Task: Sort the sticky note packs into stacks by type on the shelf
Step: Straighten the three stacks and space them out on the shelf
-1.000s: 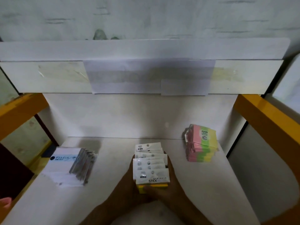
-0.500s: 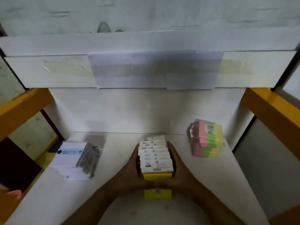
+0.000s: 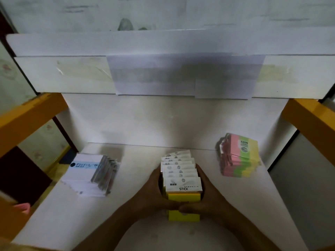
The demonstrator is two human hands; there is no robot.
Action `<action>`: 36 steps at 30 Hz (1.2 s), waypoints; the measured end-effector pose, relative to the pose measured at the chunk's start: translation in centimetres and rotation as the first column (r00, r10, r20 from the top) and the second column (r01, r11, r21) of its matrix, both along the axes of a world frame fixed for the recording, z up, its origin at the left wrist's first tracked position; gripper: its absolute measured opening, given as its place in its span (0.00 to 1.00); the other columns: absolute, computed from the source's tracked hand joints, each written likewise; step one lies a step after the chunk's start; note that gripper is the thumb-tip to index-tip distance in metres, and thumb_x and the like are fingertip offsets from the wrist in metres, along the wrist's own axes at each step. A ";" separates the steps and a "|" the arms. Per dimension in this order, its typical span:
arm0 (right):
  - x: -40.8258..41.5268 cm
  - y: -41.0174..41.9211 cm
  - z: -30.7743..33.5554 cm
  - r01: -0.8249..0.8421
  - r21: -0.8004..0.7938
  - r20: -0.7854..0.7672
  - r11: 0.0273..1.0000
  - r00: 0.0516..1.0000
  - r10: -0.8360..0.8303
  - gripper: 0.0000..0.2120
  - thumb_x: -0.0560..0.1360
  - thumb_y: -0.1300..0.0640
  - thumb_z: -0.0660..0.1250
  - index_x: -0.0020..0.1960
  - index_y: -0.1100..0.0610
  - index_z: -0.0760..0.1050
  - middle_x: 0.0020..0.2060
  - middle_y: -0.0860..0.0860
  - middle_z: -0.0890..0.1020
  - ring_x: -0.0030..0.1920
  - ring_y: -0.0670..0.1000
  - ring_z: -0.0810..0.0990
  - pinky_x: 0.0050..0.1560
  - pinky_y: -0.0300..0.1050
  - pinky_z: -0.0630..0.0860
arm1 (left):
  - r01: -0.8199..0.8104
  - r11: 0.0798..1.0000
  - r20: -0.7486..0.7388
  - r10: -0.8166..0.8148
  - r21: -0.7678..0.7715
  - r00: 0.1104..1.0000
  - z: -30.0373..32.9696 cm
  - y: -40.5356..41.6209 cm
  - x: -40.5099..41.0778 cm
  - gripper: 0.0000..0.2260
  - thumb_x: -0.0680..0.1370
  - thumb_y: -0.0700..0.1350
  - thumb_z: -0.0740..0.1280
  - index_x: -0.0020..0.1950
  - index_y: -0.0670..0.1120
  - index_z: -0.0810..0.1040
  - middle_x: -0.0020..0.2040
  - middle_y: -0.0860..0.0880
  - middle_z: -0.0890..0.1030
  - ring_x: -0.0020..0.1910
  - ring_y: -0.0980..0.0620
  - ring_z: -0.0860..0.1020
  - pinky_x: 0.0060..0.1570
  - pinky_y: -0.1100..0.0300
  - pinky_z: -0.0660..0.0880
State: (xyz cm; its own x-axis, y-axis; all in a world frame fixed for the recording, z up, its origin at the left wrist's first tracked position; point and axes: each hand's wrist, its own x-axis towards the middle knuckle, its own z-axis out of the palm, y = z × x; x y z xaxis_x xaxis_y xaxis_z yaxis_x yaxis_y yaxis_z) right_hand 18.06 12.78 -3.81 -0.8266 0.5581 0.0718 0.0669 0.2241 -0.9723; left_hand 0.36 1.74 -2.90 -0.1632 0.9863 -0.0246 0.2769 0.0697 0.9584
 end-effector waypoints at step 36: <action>1.4 -1.4 -0.9 -0.053 0.111 -0.050 0.992 0.997 0.058 0.61 0.57 0.66 0.82 0.76 0.49 0.47 0.70 0.43 0.71 0.70 0.49 0.71 0.63 0.47 0.75 | 0.210 0.978 -0.205 -0.205 0.003 0.957 -0.3 -3.1 -0.7 0.50 0.65 0.40 0.80 0.74 0.45 0.48 0.68 0.77 0.58 0.70 0.72 0.60 0.63 0.78 0.62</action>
